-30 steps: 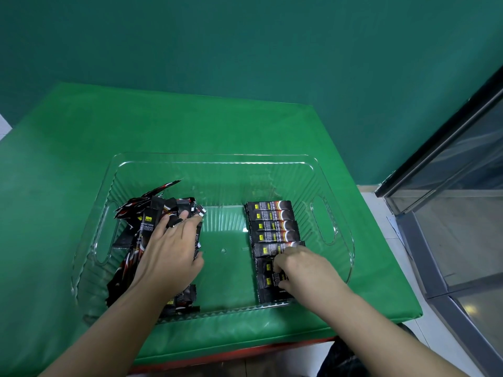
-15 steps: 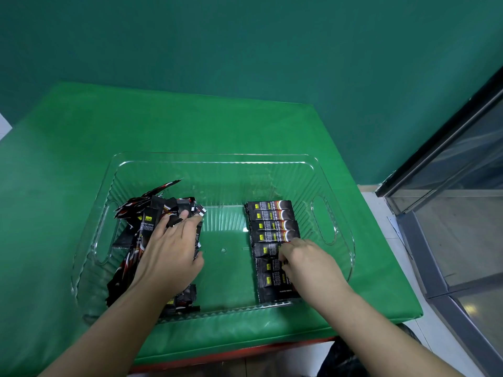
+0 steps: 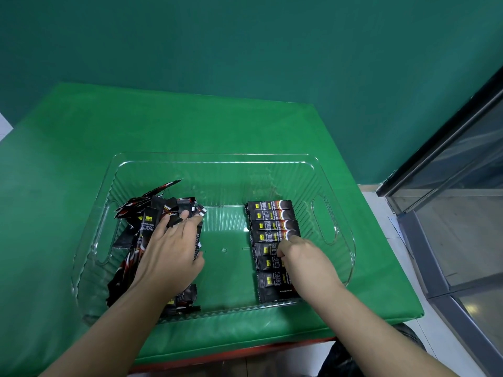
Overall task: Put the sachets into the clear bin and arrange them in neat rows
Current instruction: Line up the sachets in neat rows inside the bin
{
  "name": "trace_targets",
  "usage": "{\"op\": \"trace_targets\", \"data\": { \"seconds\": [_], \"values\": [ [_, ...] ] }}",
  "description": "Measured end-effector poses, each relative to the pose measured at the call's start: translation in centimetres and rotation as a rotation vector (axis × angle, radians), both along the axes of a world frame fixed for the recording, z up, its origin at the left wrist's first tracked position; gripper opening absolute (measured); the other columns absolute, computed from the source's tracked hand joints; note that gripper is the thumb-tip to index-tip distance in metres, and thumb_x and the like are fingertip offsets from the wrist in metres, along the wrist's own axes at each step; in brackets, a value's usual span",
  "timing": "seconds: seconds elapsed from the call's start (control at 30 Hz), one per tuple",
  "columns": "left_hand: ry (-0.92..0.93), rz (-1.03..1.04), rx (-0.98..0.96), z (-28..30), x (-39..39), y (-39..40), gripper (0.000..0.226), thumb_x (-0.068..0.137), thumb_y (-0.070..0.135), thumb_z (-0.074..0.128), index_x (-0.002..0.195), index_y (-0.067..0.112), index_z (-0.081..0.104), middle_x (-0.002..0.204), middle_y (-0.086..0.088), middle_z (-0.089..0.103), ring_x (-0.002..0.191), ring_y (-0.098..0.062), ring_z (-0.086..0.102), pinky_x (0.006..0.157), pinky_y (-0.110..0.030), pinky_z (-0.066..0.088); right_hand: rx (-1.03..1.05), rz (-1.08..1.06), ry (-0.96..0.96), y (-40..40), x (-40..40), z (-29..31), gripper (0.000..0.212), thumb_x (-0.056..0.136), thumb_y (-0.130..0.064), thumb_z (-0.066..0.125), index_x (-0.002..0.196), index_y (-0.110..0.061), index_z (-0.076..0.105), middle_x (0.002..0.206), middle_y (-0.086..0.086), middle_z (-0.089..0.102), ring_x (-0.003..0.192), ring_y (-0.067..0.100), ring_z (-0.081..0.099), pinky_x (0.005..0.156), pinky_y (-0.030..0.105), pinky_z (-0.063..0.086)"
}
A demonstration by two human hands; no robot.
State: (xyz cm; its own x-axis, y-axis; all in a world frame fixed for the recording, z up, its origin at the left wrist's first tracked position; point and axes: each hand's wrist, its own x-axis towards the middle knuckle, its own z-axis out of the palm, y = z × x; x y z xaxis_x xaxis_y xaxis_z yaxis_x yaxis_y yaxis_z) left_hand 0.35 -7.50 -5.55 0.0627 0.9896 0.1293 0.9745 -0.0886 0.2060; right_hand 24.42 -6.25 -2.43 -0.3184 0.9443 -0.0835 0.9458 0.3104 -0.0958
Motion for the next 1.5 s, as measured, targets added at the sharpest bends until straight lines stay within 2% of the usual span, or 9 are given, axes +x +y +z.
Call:
{"op": "trace_targets", "data": {
  "seconds": [0.17,0.27,0.37,0.53,0.63,1.0,1.17,1.37,1.5],
  "values": [
    [-0.001,0.004,-0.01,0.2,0.0,-0.1,0.067,0.085,0.026,0.06,0.143,0.007,0.034,0.128,-0.009,0.061,0.14,-0.016,0.033,0.115,-0.034,-0.001,0.016,-0.003,0.041,0.0,0.0,-0.2,0.028,0.08,0.007,0.059,0.1,-0.012,0.065,0.102,0.004,0.063,0.093,0.019,0.058,0.065,0.021,0.039],
    [-0.004,0.006,-0.017,0.3,0.2,-0.1,0.066,0.088,0.027,0.056,0.145,0.009,0.029,0.133,-0.007,0.057,0.143,-0.014,0.026,0.115,-0.032,-0.005,-0.026,0.053,0.189,0.1,-0.9,0.3,0.017,0.086,-0.003,0.058,0.098,-0.01,0.067,0.099,0.005,0.064,0.094,0.022,0.058,0.078,0.03,0.047],
    [-0.007,0.012,-0.017,0.4,0.2,-0.1,0.066,0.09,0.027,0.055,0.146,0.01,0.026,0.138,-0.007,0.053,0.144,-0.013,0.024,0.116,-0.031,-0.005,-0.141,0.109,0.326,0.0,-3.0,0.8,0.015,0.089,-0.012,0.06,0.102,-0.011,0.068,0.103,0.003,0.064,0.096,0.017,0.058,0.084,0.024,0.043],
    [-0.065,0.018,-0.017,0.3,0.0,-0.1,0.073,0.087,0.03,0.061,0.146,0.012,0.023,0.113,-0.007,0.067,0.132,-0.012,0.044,0.116,-0.026,-0.002,-0.346,0.032,0.476,0.7,-7.4,-0.5,0.026,0.089,-0.019,0.063,0.114,-0.014,0.065,0.106,0.002,0.068,0.092,0.015,0.06,0.084,0.02,0.043],
    [-0.07,0.003,-0.015,0.1,-0.4,0.0,0.083,0.083,0.035,0.067,0.146,0.009,0.02,0.133,-0.006,0.057,0.114,-0.012,0.057,0.115,-0.024,-0.002,-0.403,-0.02,0.568,1.9,-9.3,-0.9,0.03,0.09,-0.019,0.063,0.119,-0.012,0.061,0.11,0.003,0.067,0.097,0.016,0.06,0.088,0.023,0.045],
    [-0.078,0.023,-0.016,0.3,-0.2,0.1,0.086,0.081,0.034,0.065,0.148,0.008,0.018,0.106,-0.004,0.068,0.116,-0.012,0.055,0.118,-0.027,0.004,-0.565,-0.185,0.784,5.8,-13.2,-0.6,0.041,0.09,-0.007,0.059,0.129,-0.009,0.047,0.091,0.006,0.059,0.078,0.017,0.053,0.071,0.028,0.044],
    [-0.089,0.021,-0.024,0.3,-0.2,0.1,0.085,0.078,0.031,0.066,0.147,0.007,0.023,0.105,-0.004,0.068,0.117,-0.012,0.055,0.118,-0.026,0.004,-0.608,-0.229,0.862,5.8,-13.0,-1.0,0.023,0.089,-0.007,0.061,0.111,-0.008,0.055,0.07,-0.004,0.047,0.058,0.005,0.043,0.055,0.014,0.036],
    [-0.089,0.022,-0.017,0.7,-0.1,0.0,0.079,0.08,0.035,0.067,0.144,0.008,0.028,0.091,0.001,0.065,0.104,-0.013,0.06,0.116,-0.026,0.006,-0.609,-0.237,0.868,5.5,-11.6,-1.0,0.015,0.086,-0.014,0.067,0.076,-0.016,0.058,0.061,-0.006,0.049,0.052,0.005,0.042,0.047,0.015,0.033],
    [-0.066,0.022,-0.032,0.9,0.1,0.0,0.075,0.083,0.04,0.065,0.143,0.011,0.031,0.079,0.004,0.059,0.095,-0.013,0.062,0.118,-0.03,0.012,-0.459,-0.255,0.819,5.8,-10.0,-0.5,0.024,0.09,-0.019,0.062,0.069,-0.02,0.052,0.067,-0.004,0.055,0.063,0.013,0.054,0.064,0.027,0.049]
  ]
}}
